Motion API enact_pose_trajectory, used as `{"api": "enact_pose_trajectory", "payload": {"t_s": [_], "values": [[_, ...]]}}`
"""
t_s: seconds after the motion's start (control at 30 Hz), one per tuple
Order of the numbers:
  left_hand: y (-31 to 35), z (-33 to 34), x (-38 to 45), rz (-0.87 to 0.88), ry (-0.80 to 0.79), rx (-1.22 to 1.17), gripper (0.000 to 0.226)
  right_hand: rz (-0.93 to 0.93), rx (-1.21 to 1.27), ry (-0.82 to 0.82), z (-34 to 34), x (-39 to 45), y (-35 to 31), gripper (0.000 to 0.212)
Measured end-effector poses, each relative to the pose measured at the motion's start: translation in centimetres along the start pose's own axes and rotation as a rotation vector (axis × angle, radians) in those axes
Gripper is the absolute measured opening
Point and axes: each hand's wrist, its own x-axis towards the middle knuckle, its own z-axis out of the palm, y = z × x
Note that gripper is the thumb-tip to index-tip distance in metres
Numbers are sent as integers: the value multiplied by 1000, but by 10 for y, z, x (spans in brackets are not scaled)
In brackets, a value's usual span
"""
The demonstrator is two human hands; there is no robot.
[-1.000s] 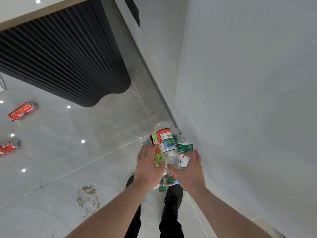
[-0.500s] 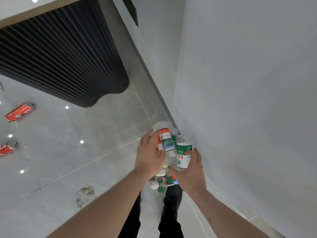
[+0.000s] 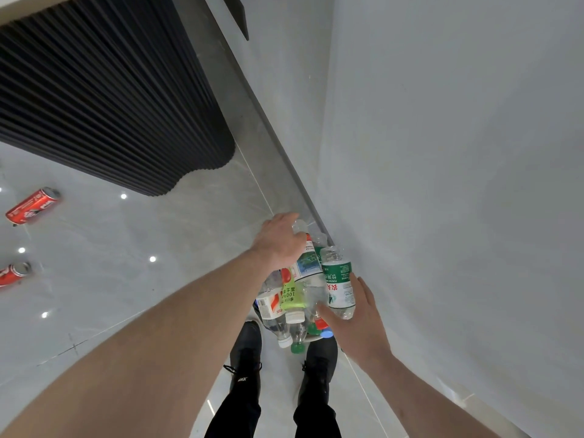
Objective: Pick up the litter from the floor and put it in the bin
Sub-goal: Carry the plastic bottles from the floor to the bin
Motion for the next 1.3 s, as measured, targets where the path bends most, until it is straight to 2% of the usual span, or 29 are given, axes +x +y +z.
{"api": "enact_pose_trajectory", "payload": {"t_s": [0.1, 0.3, 0.63, 1.13, 1.3], "values": [[-3, 8, -8, 27, 16, -23, 60, 29, 25, -21, -1, 7, -6, 62], [-8, 17, -19, 63, 35, -21, 60, 32, -28, -32, -9, 22, -22, 55], [-14, 23, -24, 27, 57, -45, 65, 10, -116, -32, -13, 22, -29, 58], [-12, 15, -25, 13, 98, -76, 69, 28, -100, -34, -17, 17, -27, 64], [-13, 0, -58, -9, 176, -164, 64, 38, -116, -21, -27, -5, -33, 68]]}}
